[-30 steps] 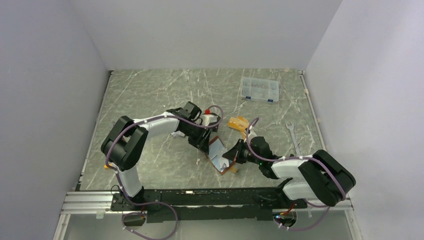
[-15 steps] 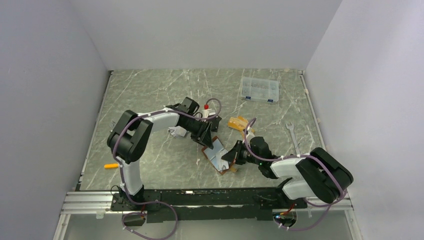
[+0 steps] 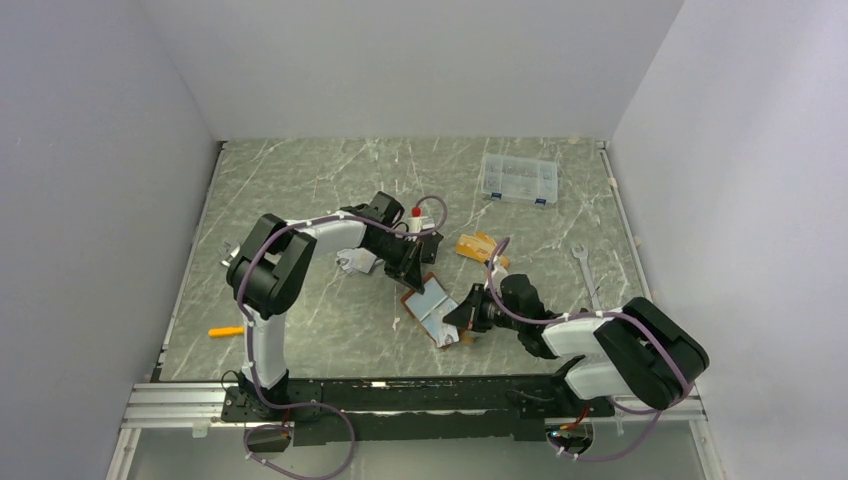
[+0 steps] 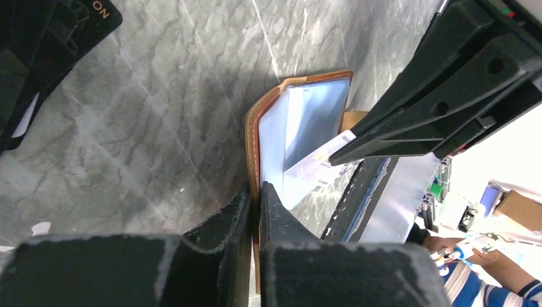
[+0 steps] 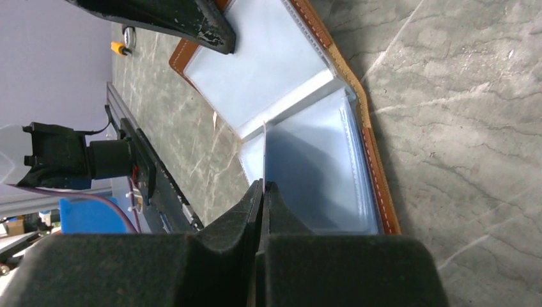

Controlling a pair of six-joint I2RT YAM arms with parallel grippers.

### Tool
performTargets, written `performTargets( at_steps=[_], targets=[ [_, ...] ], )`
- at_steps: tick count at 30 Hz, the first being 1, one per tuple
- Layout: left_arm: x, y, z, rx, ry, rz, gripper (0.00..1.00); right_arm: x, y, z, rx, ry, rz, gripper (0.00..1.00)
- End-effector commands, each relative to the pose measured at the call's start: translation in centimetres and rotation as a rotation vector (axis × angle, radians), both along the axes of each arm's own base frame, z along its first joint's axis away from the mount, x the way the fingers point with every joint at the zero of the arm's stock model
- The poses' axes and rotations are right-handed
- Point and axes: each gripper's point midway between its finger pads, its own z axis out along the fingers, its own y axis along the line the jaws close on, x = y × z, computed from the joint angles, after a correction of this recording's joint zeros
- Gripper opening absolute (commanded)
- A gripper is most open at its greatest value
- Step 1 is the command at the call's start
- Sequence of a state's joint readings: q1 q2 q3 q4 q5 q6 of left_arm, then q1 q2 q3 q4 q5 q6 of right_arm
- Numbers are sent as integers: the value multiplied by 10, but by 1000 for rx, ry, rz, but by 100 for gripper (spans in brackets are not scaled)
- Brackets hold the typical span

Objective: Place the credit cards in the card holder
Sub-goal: Insert the credit card into the card holder.

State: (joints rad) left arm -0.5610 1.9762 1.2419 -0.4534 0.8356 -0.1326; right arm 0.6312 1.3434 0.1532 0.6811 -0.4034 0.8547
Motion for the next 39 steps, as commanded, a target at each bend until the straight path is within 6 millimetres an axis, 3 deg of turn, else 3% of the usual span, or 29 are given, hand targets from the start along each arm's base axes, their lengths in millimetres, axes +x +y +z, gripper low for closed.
performTargets(
  at_steps=[1, 11, 17, 19, 25, 33, 39],
  targets=[
    [-6, 4, 4, 15, -43, -9, 8, -1, -10, -2, -25, -16, -6, 0],
    [-24, 11, 4, 15, 20, 72, 0, 39, -12, 39, 45, -48, -186, 0],
    [1, 7, 27, -34, 15, 182, 0, 65, 6, 75, 86, -90, -201, 0],
    [12, 8, 37, -55, 9, 229, 0, 73, 11, 78, 60, -99, -209, 0],
    [26, 17, 43, -82, 56, 344, 0, 85, 21, 67, -36, -116, -302, 0],
    [20, 28, 21, -82, 123, 408, 0, 82, 30, 40, -93, -77, -327, 0],
    [15, 35, 9, -50, 116, 426, 0, 77, 23, 16, -126, -18, -355, 0]
  ],
)
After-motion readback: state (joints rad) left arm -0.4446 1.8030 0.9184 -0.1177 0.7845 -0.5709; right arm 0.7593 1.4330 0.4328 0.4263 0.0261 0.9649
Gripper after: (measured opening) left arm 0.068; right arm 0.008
